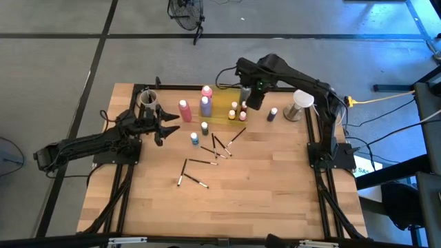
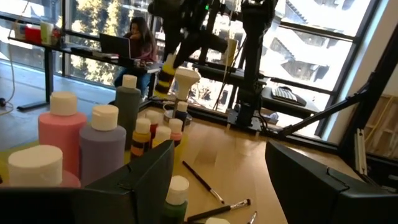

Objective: Pick & Place Paint Supplies
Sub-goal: Put the small light yellow paint bottle into the yellow bin

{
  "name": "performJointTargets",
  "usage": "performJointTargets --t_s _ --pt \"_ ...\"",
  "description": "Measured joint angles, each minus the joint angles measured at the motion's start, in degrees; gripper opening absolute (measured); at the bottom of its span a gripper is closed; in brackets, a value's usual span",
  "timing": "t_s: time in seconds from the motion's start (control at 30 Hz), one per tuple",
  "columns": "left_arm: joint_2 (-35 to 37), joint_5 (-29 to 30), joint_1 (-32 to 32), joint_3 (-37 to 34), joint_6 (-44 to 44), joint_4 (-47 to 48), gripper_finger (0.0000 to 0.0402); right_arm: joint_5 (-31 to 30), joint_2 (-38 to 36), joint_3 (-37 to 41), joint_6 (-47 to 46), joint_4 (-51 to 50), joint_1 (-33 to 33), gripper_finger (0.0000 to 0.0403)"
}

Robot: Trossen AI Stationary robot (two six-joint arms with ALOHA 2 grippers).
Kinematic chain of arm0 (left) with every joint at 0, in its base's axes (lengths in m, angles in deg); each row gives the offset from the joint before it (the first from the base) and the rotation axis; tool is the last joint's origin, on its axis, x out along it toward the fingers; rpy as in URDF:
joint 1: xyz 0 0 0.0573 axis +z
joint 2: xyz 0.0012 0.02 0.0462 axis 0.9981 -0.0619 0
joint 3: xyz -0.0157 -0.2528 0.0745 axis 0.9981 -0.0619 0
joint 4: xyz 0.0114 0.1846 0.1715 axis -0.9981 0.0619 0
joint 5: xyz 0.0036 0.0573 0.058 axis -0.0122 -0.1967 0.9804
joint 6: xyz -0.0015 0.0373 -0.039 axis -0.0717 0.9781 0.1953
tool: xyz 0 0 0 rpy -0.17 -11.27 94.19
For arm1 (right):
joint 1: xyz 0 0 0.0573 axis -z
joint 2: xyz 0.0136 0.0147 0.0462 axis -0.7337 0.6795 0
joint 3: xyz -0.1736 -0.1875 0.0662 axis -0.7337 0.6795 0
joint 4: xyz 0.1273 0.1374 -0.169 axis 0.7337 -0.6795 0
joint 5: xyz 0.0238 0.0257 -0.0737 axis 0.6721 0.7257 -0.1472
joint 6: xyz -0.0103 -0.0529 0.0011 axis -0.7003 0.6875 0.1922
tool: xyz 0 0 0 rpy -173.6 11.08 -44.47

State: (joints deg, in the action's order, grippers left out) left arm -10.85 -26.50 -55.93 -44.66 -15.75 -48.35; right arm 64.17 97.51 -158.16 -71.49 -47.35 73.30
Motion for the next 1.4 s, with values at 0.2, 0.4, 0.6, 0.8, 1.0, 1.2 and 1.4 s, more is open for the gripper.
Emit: performJointTargets --t_s 0.2,0.4,0.6,0.8,1.0,1.2,1.4 --pt "0.00 0.00 0.00 0.00 0.13 0.94 0.0249 3.62 -0.15 -5.30 -0.27 2.03 -3.53 0.0118" --pt "0.00 0.20 0.00 0.00 0.15 0.94 0.0249 5.87 0.03 -5.82 -0.23 7.38 -6.62 0.0118" --pt "0.00 0.37 0.00 0.00 0.16 0.91 0.0249 7.58 1.49 -5.82 1.63 16.81 -9.83 0.0118" --pt "0.00 0.35 -0.05 0.00 0.13 0.93 0.0249 9.96 4.04 -5.82 1.90 22.09 -10.62 0.0118" --pt "0.00 -0.77 -0.05 0.00 -0.01 1.84 0.0249 10.32 8.09 -5.80 1.63 21.45 -10.50 0.0118" --pt "-0.01 -0.79 -0.05 0.00 0.08 2.74 0.0249 10.35 11.11 -5.77 1.44 21.48 -9.64 0.0118" --pt "0.00 -0.20 -0.05 0.00 0.13 2.62 0.0249 10.41 14.16 -5.77 1.44 21.65 -8.70 0.0118"
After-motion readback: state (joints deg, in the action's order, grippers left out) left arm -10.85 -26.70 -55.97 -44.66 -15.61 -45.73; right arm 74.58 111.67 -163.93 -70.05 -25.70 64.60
